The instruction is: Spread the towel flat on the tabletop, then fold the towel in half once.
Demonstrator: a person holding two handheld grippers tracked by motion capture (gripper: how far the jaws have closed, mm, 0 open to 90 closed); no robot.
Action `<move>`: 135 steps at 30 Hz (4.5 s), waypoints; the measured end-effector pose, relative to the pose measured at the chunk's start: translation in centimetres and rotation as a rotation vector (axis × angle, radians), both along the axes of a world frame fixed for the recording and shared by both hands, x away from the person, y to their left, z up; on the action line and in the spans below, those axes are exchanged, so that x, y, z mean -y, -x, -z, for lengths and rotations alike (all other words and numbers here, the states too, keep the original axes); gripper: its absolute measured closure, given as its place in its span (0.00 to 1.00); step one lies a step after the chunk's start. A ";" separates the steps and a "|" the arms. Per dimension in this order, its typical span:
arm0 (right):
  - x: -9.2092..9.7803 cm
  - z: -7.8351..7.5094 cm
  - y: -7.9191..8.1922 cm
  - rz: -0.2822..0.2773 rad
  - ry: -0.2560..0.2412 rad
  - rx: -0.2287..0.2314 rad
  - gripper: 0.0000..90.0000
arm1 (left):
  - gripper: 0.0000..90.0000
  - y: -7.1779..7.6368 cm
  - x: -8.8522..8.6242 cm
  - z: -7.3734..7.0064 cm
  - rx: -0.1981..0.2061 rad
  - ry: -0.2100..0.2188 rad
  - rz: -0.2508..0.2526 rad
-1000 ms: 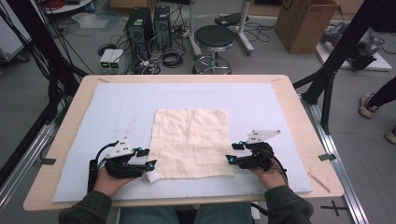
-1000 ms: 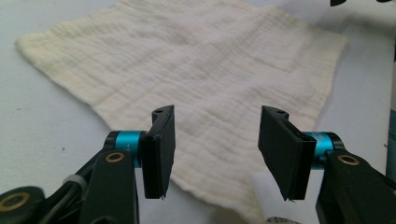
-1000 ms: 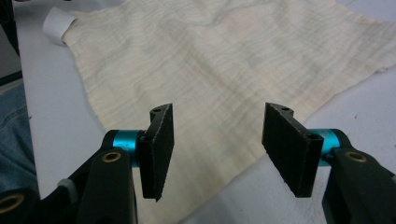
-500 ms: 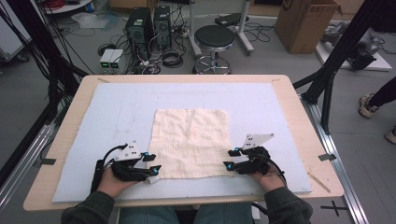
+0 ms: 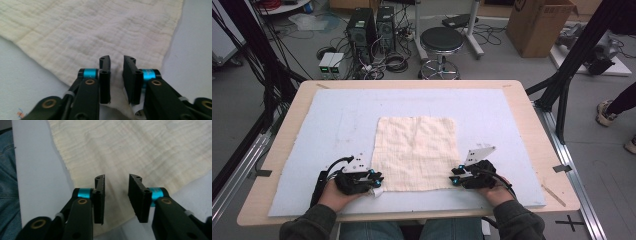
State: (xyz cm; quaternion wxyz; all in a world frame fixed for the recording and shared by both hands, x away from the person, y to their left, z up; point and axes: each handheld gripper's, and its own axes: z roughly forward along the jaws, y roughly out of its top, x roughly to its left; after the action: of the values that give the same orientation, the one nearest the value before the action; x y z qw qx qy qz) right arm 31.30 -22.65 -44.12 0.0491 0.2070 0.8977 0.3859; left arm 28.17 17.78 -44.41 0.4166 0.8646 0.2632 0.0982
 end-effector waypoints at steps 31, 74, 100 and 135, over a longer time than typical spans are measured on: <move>1.2 -1.2 0.8 -0.001 -0.148 -0.072 0.70 | 0.70 2.1 -1.1 -1.5 0.030 0.130 -0.024; 0.5 -2.4 -2.1 0.146 -0.202 -0.011 0.30 | 0.46 -1.0 -1.2 -3.3 0.023 0.169 -0.106; 0.8 -3.0 -4.1 0.155 -0.197 -0.014 0.31 | 0.44 -4.0 -1.4 -4.6 0.019 0.173 -0.148; 0.8 -4.8 -13.5 0.283 -0.158 -0.052 0.32 | 0.49 -13.3 -1.9 -5.3 -0.007 0.189 -0.345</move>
State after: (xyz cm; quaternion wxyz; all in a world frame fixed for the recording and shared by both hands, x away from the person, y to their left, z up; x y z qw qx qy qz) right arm 44.81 -23.47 -39.34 0.0633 0.3447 0.8274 0.4389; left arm 41.46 19.64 -39.11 0.4720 0.7641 0.4168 0.1401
